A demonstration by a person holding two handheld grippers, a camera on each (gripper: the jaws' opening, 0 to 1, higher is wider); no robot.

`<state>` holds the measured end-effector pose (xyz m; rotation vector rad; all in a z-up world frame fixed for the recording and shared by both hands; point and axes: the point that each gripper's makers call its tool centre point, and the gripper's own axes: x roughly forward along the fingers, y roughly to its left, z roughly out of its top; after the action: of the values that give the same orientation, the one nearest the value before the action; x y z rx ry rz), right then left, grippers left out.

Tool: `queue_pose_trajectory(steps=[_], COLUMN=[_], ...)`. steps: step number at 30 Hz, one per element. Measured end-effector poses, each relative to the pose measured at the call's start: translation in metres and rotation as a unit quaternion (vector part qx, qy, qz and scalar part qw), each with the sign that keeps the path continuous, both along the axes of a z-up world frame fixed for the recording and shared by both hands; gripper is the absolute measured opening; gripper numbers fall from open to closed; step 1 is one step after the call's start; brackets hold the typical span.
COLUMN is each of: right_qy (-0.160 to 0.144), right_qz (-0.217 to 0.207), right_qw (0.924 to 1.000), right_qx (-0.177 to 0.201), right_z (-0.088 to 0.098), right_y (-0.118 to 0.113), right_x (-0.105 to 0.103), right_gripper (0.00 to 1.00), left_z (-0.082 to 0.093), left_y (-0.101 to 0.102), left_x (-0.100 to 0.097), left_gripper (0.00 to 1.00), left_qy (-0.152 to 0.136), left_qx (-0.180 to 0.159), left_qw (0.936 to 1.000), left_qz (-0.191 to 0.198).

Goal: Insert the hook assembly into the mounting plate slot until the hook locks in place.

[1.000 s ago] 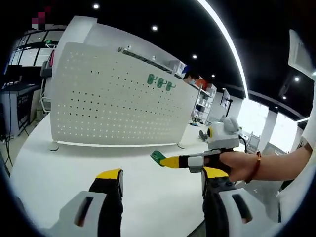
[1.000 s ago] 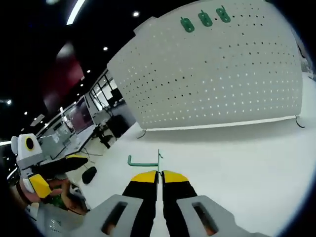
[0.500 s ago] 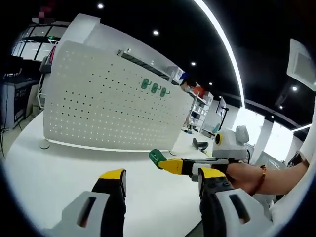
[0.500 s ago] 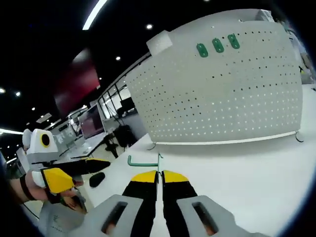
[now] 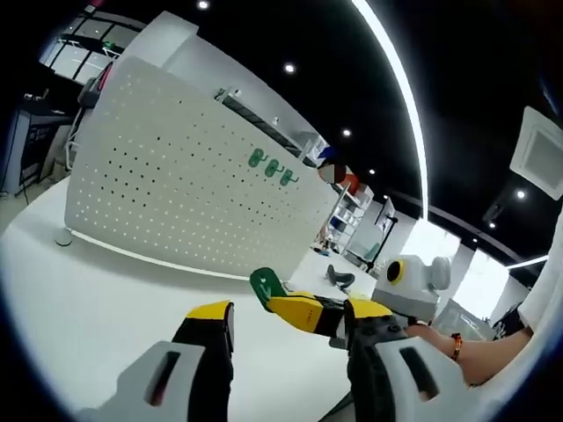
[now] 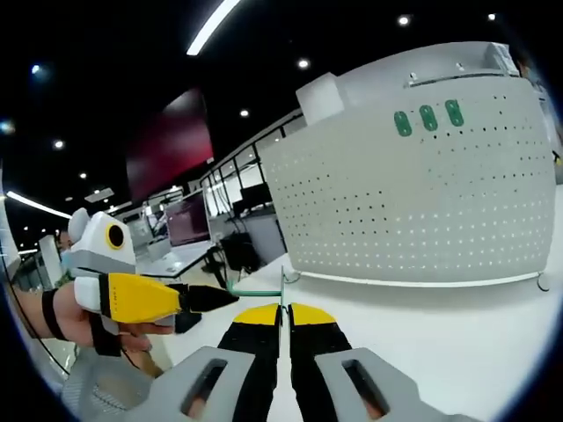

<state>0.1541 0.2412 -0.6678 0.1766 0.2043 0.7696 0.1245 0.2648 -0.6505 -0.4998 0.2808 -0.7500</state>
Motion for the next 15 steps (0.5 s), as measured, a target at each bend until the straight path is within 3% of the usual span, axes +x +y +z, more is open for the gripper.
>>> queue_pose_trajectory(steps=[11, 15], right_qy=[-0.036, -0.058], right_qz=[0.037, 0.039], right_qw=[0.9987, 0.9975], right_qx=[0.003, -0.003], right_z=[0.011, 0.016], right_y=[0.011, 0.01], right_x=[-0.01, -0.012], right_gripper=[0.02, 0.02], left_z=[0.009, 0.011], left_y=[-0.002, 0.001], left_x=[0.001, 0.007], left_gripper=[0.2, 0.18], left_qy=[0.02, 0.028], left_qx=[-0.047, -0.063], left_qw=[0.9986, 0.9976], left_qz=[-0.012, 0.001])
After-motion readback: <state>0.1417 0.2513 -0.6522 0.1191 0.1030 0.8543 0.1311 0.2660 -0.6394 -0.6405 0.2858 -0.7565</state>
